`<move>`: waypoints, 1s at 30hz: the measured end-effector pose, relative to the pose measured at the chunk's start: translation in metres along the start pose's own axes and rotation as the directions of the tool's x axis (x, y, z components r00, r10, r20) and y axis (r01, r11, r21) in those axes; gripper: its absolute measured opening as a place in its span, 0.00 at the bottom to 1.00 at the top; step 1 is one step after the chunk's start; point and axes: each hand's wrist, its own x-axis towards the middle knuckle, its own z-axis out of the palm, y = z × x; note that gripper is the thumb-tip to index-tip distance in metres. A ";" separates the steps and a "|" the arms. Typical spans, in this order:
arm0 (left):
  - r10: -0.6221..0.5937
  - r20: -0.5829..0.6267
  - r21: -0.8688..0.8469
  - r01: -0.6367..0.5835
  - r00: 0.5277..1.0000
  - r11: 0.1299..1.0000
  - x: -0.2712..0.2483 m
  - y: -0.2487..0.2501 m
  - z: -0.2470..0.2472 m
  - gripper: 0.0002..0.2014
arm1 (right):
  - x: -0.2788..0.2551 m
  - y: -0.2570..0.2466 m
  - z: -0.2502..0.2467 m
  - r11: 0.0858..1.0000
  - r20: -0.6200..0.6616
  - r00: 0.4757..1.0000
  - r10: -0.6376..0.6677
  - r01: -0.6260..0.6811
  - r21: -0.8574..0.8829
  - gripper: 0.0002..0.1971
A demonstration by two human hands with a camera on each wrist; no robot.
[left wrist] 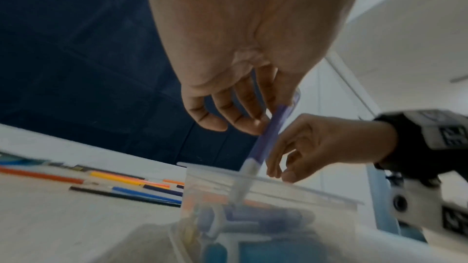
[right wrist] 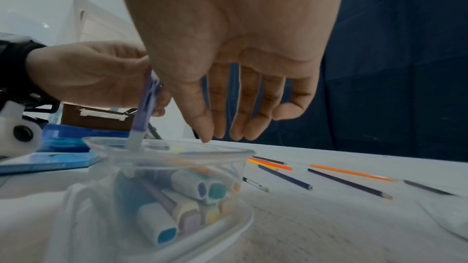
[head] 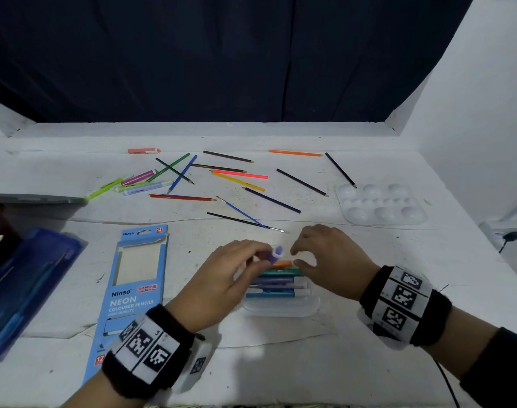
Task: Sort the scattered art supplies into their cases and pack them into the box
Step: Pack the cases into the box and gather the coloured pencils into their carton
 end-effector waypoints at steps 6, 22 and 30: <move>0.071 0.285 0.531 -0.219 0.956 0.819 0.022 -0.001 0.032 0.19 | -0.014 0.014 0.007 0.962 -0.002 0.995 0.105 -0.101 0.254 0.16; -0.125 0.352 0.670 -0.157 0.928 0.725 0.042 0.022 0.045 0.15 | -0.018 0.012 0.006 0.952 0.047 0.990 0.133 -0.141 0.273 0.17; -0.160 0.296 0.647 -0.075 0.942 0.759 0.039 0.015 0.041 0.14 | -0.017 0.009 0.002 0.971 0.109 0.984 0.138 -0.157 0.181 0.07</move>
